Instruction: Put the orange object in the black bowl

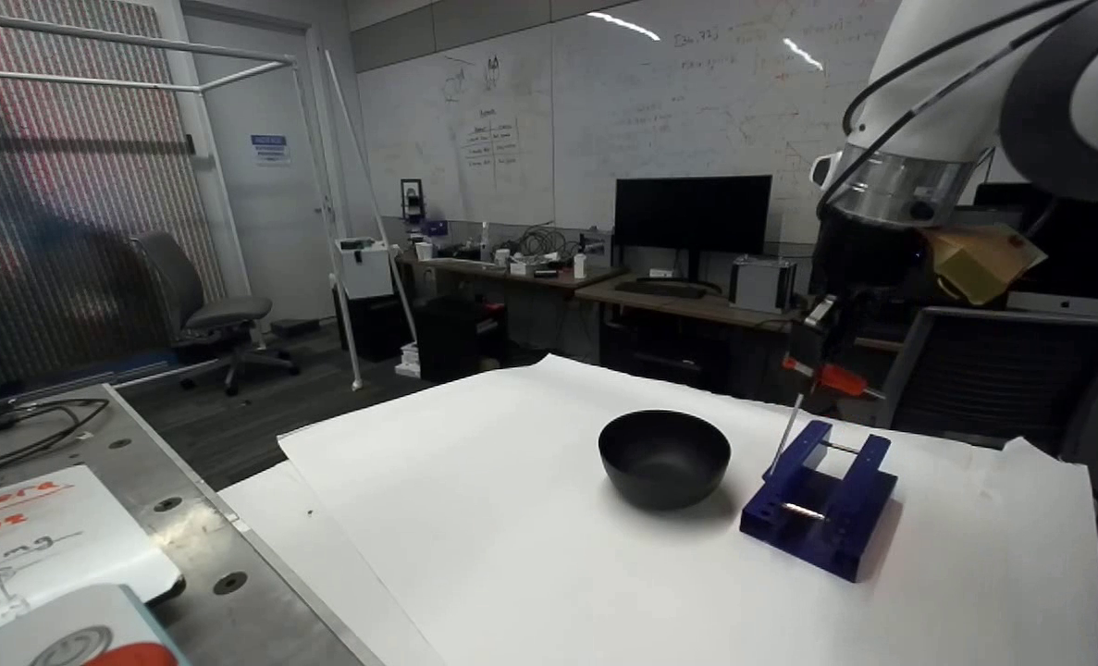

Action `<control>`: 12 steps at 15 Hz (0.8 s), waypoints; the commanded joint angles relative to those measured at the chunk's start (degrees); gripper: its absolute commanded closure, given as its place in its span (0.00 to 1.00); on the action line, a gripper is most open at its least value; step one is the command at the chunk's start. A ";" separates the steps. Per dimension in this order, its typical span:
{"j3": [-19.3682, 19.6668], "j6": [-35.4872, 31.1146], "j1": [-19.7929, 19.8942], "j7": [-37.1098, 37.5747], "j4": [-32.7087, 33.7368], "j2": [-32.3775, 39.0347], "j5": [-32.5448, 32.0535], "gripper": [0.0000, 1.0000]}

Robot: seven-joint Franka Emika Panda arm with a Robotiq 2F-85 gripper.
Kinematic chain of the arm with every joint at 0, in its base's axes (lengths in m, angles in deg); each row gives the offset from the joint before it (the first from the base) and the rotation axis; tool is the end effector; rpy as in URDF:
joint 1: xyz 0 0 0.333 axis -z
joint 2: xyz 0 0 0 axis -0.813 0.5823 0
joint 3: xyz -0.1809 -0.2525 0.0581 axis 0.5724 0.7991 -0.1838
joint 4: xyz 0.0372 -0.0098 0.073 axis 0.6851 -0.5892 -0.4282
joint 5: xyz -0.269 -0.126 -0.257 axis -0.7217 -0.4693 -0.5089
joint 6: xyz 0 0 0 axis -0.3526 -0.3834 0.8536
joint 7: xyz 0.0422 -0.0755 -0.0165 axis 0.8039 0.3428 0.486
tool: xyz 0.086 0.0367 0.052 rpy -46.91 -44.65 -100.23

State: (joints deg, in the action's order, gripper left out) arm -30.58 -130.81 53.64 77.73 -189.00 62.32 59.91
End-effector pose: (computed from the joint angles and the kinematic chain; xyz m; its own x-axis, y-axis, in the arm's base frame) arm 0.4543 0.0439 0.4172 0.9684 -0.0082 0.2494 -0.0298 -0.9961 0.0830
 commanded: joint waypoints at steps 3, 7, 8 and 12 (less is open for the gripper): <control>3.26 -8.08 -0.52 -1.73 -3.38 -6.28 8.65 0.88; 6.12 -22.23 -2.83 -3.65 -5.21 0.77 19.21 0.88; 6.60 -26.89 -4.27 -4.66 -5.70 2.85 22.60 0.89; 10.02 -40.00 -13.29 -11.78 -3.80 11.18 37.11 0.89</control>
State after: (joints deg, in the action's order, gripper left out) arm -23.59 -163.82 46.94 70.83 -195.46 68.09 88.35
